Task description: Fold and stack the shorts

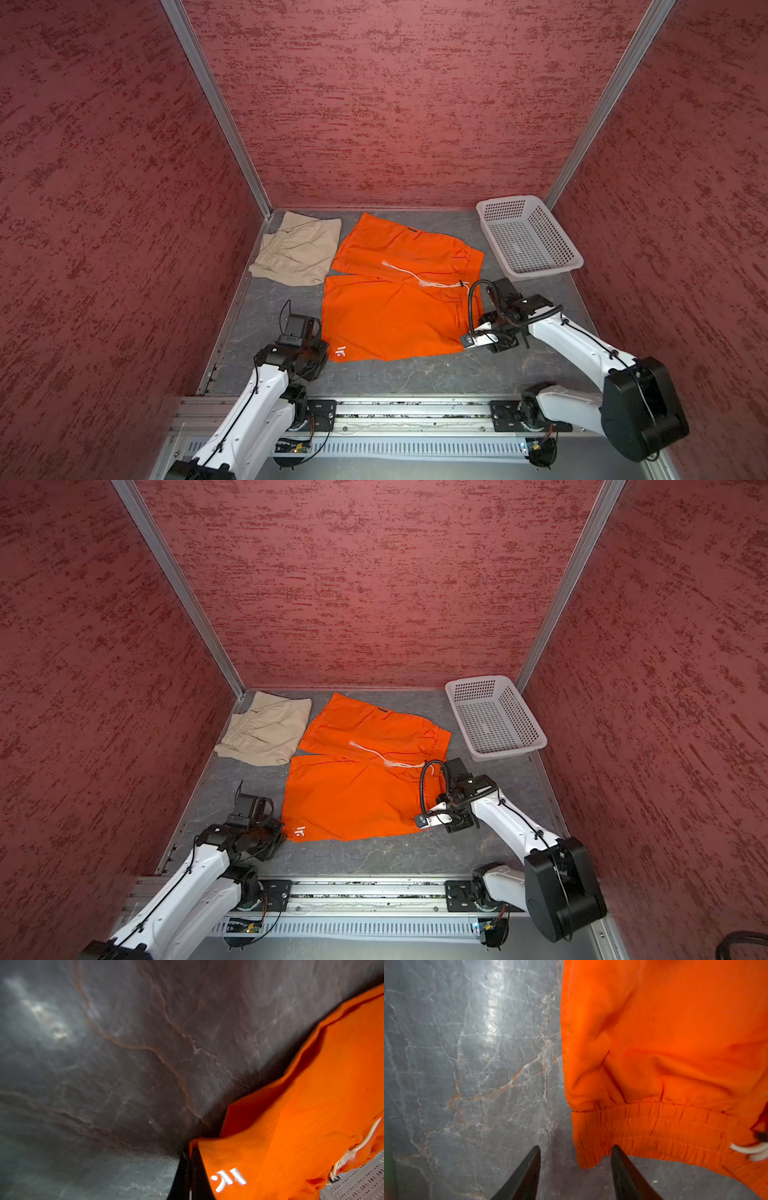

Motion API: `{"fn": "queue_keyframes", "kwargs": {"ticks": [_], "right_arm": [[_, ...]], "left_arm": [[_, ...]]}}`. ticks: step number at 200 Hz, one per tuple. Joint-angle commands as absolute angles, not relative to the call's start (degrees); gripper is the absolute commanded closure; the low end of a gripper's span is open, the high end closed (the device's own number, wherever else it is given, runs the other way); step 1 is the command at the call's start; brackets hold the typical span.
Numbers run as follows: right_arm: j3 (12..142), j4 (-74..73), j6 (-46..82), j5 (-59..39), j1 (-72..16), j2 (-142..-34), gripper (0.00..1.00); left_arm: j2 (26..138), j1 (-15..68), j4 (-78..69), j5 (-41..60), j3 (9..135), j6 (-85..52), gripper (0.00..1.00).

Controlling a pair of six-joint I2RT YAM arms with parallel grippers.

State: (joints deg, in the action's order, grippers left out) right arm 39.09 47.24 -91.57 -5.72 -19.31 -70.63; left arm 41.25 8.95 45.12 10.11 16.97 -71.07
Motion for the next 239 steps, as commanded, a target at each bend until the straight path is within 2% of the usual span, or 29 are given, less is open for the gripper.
{"fn": "queue_keyframes", "kwargs": {"ticks": [1, 37, 85, 115, 145, 157, 180, 239], "right_arm": [[37.9, 42.6, -94.6, -2.4, -19.6, -71.8, 0.43], [38.1, 42.4, -94.4, -4.4, -19.6, -73.8, 0.43], [38.4, 42.5, -92.1, -2.2, -20.0, -77.9, 0.45], [39.1, 42.2, -90.8, -2.4, -20.2, -80.9, 0.55], [39.7, 42.9, -91.0, -3.0, -20.3, -81.2, 0.87], [40.2, 44.8, -91.4, -3.7, -20.3, -79.9, 0.93], [40.8, 49.0, -92.2, -5.5, -20.3, -76.5, 1.0], [43.8, 58.9, -89.7, -10.4, -21.7, -71.1, 1.0]], "left_arm": [[41.1, 8.5, 45.5, 10.3, 16.0, -70.3, 0.94], [41.2, 8.4, 45.7, 10.3, 16.0, -70.1, 0.94], [41.0, 8.4, 46.0, 10.3, 15.8, -70.1, 0.94], [40.5, 8.3, 46.3, 10.3, 15.8, -70.0, 0.94], [39.0, 8.2, 48.7, 9.2, 17.2, -69.0, 0.94], [37.9, 8.2, 50.5, 8.2, 18.6, -68.3, 0.94], [36.1, 8.1, 53.7, 5.7, 21.7, -66.4, 0.94], [36.6, 8.1, 57.7, 0.7, 29.7, -61.2, 0.95]]}}
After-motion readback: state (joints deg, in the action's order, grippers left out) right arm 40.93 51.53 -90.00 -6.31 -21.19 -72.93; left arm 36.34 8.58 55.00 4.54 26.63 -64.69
